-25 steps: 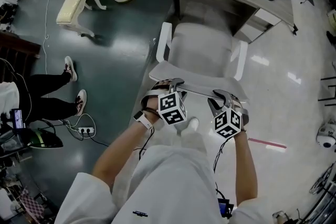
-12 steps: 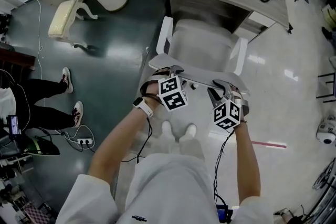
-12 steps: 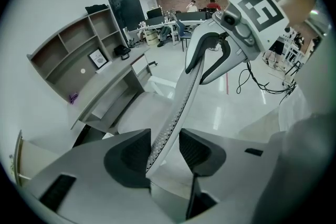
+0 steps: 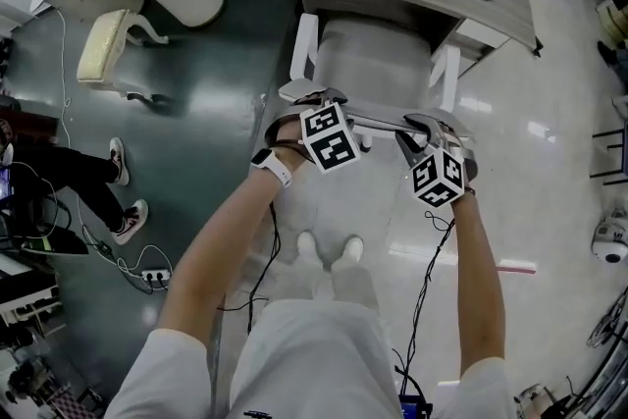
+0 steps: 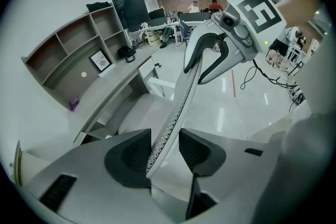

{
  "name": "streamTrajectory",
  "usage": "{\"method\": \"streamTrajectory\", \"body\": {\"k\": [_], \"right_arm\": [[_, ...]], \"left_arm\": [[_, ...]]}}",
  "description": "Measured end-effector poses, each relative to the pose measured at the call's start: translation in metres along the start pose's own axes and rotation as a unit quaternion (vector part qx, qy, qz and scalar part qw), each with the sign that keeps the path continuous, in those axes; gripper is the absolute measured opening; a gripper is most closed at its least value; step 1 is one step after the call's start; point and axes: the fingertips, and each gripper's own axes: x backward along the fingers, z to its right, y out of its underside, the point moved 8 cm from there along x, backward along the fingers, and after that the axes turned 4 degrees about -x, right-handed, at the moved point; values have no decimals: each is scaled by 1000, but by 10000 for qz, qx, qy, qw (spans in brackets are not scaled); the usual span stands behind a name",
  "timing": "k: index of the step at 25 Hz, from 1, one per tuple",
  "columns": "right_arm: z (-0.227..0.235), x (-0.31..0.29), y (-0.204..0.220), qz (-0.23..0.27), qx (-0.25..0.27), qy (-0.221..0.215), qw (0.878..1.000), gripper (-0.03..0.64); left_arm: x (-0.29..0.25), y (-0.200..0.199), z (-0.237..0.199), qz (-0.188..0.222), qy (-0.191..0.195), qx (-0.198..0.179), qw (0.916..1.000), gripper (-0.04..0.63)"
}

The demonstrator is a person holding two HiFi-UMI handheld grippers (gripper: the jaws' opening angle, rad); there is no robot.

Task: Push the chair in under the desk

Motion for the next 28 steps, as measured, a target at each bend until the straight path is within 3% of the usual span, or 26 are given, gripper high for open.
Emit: {"method": "streamTrajectory", "body": {"k": [8, 17, 22, 28], "right_arm": [[41, -29, -9, 161, 248, 180, 9994, 130], [80, -59, -20, 147, 191, 117, 9996, 132], [102, -62, -15, 61, 48, -154, 9999, 135], [91, -56, -15, -16, -127, -253, 9996, 133]], "left_arm": [[-14, -8, -52, 7, 56, 27, 10000, 169], [-27, -8, -92, 173, -375, -75, 9991, 170], [-35, -19, -96, 197, -654, -277, 9973, 163], [-33, -15, -84, 295, -781, -403, 9957, 164]]}}
